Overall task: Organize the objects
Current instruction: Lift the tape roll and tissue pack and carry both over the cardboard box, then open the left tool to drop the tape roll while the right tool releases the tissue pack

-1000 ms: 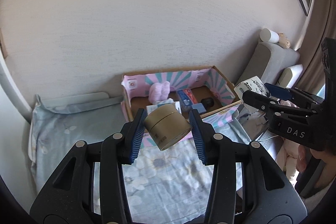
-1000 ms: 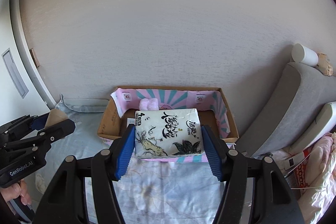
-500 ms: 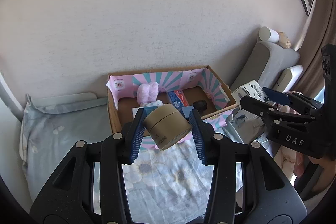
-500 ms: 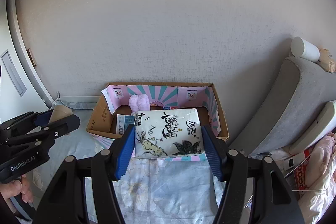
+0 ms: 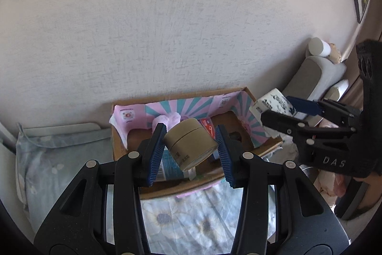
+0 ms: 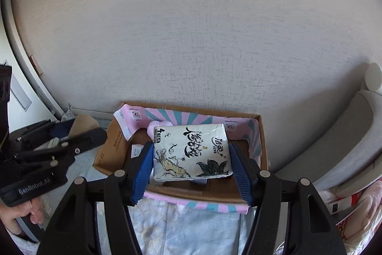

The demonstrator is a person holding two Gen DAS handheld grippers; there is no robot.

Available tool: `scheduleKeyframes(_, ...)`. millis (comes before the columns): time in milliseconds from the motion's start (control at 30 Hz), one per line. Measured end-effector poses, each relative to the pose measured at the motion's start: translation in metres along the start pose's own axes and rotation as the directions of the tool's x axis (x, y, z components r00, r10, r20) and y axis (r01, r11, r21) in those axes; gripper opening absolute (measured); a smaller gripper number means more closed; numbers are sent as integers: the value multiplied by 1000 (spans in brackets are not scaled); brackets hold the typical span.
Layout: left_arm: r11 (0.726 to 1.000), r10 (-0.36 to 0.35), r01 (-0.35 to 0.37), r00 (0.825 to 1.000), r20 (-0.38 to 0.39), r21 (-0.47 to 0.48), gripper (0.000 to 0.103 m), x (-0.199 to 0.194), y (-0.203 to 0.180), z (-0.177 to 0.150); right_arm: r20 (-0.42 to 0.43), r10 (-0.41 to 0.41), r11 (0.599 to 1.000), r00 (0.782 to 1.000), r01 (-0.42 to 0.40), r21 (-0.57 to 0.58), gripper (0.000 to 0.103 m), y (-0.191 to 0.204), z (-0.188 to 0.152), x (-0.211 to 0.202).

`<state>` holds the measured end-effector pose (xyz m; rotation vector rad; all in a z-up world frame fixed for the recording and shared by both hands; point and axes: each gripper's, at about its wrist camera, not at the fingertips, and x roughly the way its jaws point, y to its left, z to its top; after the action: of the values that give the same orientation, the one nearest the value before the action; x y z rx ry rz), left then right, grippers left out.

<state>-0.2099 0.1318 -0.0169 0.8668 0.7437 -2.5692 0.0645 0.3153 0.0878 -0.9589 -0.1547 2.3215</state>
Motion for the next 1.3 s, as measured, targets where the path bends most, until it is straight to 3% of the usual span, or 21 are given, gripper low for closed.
scheduleKeyframes(300,999,21,-24,993,-119,-27,39,72,14,12,-119,22,999,993,-18,30,58,-33,31,63)
scheduleKeyframes(533,999,28,-37,973,-228,-34,39,120,24,-1,-235,45,996,971,-26,84,58,-50,25,115)
scheduleKeyframes(900,999,46,-46,957,-287,7,39,132,26,-2,-289,67,994,955,-39,100,58,-58,17,138)
scheduleKeyframes(1000,994,107,-102,953,-282,34,41,133,25,2,-303,63,993,951,-30,111,61,-59,21,143)
scheduleKeyframes(1033,993,120,-113,950,-287,39,48,134,24,2,-316,67,993,946,-31,118,65,-60,25,149)
scheduleKeyframes(1067,993,118,-111,947,-298,39,58,136,25,2,-328,77,992,942,-39,123,81,-58,26,155)
scheduleKeyframes(1100,994,112,-105,946,-303,37,98,137,26,2,-339,87,991,937,-45,128,102,-59,26,159)
scheduleKeyframes(1133,995,100,-94,948,-301,34,103,137,26,1,-349,84,991,933,-43,124,103,-59,26,161)
scheduleKeyframes(1300,994,104,-89,946,-308,62,103,139,21,-1,-345,60,992,937,-19,121,103,-61,22,162)
